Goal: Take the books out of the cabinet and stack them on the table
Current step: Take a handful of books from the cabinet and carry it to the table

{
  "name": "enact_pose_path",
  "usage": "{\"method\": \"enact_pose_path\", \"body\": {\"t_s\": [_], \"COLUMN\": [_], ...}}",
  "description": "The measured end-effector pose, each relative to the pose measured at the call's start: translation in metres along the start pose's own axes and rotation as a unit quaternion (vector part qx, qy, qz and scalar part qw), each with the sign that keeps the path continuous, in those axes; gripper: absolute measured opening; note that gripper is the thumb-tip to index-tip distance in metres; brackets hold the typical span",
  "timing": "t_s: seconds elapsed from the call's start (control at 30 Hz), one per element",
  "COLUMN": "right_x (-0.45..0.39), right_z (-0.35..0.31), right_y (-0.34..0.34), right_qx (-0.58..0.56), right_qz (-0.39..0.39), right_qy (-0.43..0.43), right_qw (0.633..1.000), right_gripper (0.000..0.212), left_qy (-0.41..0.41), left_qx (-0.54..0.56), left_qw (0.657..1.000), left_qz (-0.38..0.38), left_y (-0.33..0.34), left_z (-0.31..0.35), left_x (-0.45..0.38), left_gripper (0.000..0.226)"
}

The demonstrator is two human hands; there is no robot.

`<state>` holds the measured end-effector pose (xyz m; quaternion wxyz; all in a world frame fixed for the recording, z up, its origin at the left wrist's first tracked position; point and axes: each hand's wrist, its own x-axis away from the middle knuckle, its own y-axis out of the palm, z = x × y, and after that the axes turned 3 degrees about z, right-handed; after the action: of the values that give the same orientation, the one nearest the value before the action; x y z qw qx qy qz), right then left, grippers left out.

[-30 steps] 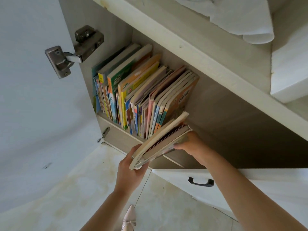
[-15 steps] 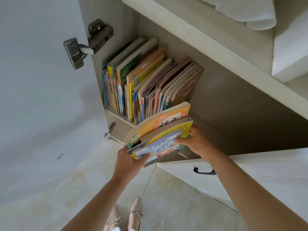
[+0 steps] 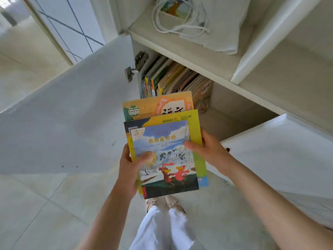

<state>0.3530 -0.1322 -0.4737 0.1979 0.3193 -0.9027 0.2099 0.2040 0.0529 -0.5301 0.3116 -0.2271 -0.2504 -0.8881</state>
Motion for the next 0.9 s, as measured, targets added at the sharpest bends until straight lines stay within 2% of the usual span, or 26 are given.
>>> {"method": "enact_pose_path", "body": {"t_s": [0.03, 0.17, 0.3, 0.43, 0.6, 0.67, 0.8, 0.9], "right_x": [0.012, 0.069, 0.08, 0.096, 0.119, 0.131, 0.172, 0.212], "right_z": [-0.006, -0.04, -0.028, -0.033, -0.036, -0.038, -0.04, -0.037], "right_y": [0.004, 0.016, 0.019, 0.023, 0.047, 0.062, 0.102, 0.134], "right_qx": [-0.007, -0.043, -0.071, -0.017, 0.058, 0.079, 0.124, 0.16], "right_qz": [0.003, -0.09, -0.104, -0.177, -0.28, -0.323, -0.403, -0.451], "right_qy": [-0.011, -0.038, -0.007, -0.028, -0.058, -0.06, -0.075, -0.085], "right_qw": [1.0, 0.994, 0.992, 0.984, 0.956, 0.941, 0.903, 0.874], "right_gripper": [0.033, 0.031, 0.047, 0.057, 0.06, 0.059, 0.056, 0.062], "left_qy": [-0.007, -0.012, -0.055, -0.033, 0.0, 0.011, 0.036, 0.062], "left_qx": [0.009, 0.073, 0.082, 0.12, 0.175, 0.194, 0.238, 0.246], "left_qw": [1.0, 0.995, 0.99, 0.976, 0.941, 0.926, 0.889, 0.849], "left_qz": [-0.008, 0.073, 0.103, 0.181, 0.29, 0.325, 0.389, 0.464], "left_y": [0.0, 0.0, 0.002, 0.01, 0.01, 0.005, -0.004, -0.009], "left_z": [0.004, 0.01, 0.006, -0.003, -0.028, -0.042, -0.071, -0.091], "left_x": [0.015, 0.109, 0.124, 0.175, 0.241, 0.268, 0.33, 0.38], "left_gripper": [0.062, 0.062, 0.064, 0.062, 0.068, 0.064, 0.056, 0.059]}}
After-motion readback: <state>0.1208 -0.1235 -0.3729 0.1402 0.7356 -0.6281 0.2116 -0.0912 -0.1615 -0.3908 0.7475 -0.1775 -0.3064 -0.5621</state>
